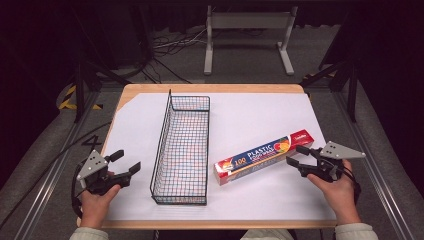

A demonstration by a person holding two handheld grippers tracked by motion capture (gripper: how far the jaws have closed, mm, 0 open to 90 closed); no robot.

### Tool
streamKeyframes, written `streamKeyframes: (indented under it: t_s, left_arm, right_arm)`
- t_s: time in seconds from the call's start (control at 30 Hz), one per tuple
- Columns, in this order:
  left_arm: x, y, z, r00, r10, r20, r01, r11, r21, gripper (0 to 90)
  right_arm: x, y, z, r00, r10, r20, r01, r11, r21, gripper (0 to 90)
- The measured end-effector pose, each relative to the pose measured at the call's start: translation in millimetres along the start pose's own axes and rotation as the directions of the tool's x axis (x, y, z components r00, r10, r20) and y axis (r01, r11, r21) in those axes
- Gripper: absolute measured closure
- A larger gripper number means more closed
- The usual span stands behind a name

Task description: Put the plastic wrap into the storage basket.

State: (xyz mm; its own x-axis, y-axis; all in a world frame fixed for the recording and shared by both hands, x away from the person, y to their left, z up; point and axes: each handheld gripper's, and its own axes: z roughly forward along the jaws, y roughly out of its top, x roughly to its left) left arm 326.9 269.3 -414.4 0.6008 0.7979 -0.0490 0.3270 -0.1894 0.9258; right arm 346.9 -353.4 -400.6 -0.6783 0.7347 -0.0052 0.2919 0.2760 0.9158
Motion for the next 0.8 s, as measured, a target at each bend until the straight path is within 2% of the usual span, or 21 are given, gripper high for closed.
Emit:
streamKeyframes:
  t_s: [0.23, 0.27, 0.4, 0.47, 0.5, 0.53, 0.57, 0.7, 0.8]
  left_arm:
    - [-0.2, 1.7, -2.2, 0.9999, -0.007, -0.015, 0.007, 1.0, -0.004, 25.2]
    - [0.4, 2.0, -3.0, 0.9999, -0.011, -0.011, 0.011, 0.9999, -0.006, 26.7]
    - [0.4, 3.0, -4.3, 0.9999, -0.013, 0.01, 0.013, 0.9999, 0.001, 35.2]
    - [0.3, 3.5, -4.5, 0.9998, -0.014, 0.014, 0.014, 0.9999, 0.002, 39.2]
    - [-0.2, 4.1, -4.9, 0.9999, -0.014, 0.004, 0.014, 0.9999, 0.005, 39.2]
    - [-0.3, 4.4, -5.0, 0.9999, -0.015, 0.001, 0.015, 0.9998, 0.008, 42.8]
    - [-0.3, 4.6, -4.9, 0.9999, -0.017, -0.004, 0.017, 0.9998, 0.012, 42.8]
    - [0.4, 4.9, -6.3, 0.9998, -0.022, 0.002, 0.021, 0.9996, 0.021, 50.9]
    - [0.8, 5.0, -7.0, 0.9996, -0.027, 0.007, 0.027, 0.9996, 0.013, 50.5]
  right_arm:
    - [-2.1, -0.1, -2.7, 0.9999, 0.013, -0.001, -0.013, 1.0, 0.026, 48.2]
    - [-4.1, 0.7, -3.6, 0.9999, 0.015, 0.002, -0.015, 0.999, 0.043, 53.9]
    - [-11.1, 3.6, -4.9, 0.9993, 0.032, 0.02, -0.034, 0.996, 0.079, 64.4]
    - [-13.1, 3.9, -4.7, 0.999, 0.034, 0.027, -0.037, 0.995, 0.095, 66.6]
    - [-14.8, 4.1, -4.1, 0.9987, 0.038, 0.033, -0.041, 0.993, 0.11, 69.0]
    - [-17.8, 4.1, -2.2, 0.9981, 0.04, 0.046, -0.047, 0.988, 0.15, 74.4]
    - [-17.8, 4.1, -2.2, 0.9981, 0.04, 0.046, -0.047, 0.988, 0.15, 74.4]
    - [-26.4, 4.2, 2.3, 0.9968, 0.052, 0.061, -0.064, 0.976, 0.206, 86.5]
    - [-31.4, 3.6, 7.8, 0.9953, 0.054, 0.08, -0.072, 0.966, 0.249, 90.0]
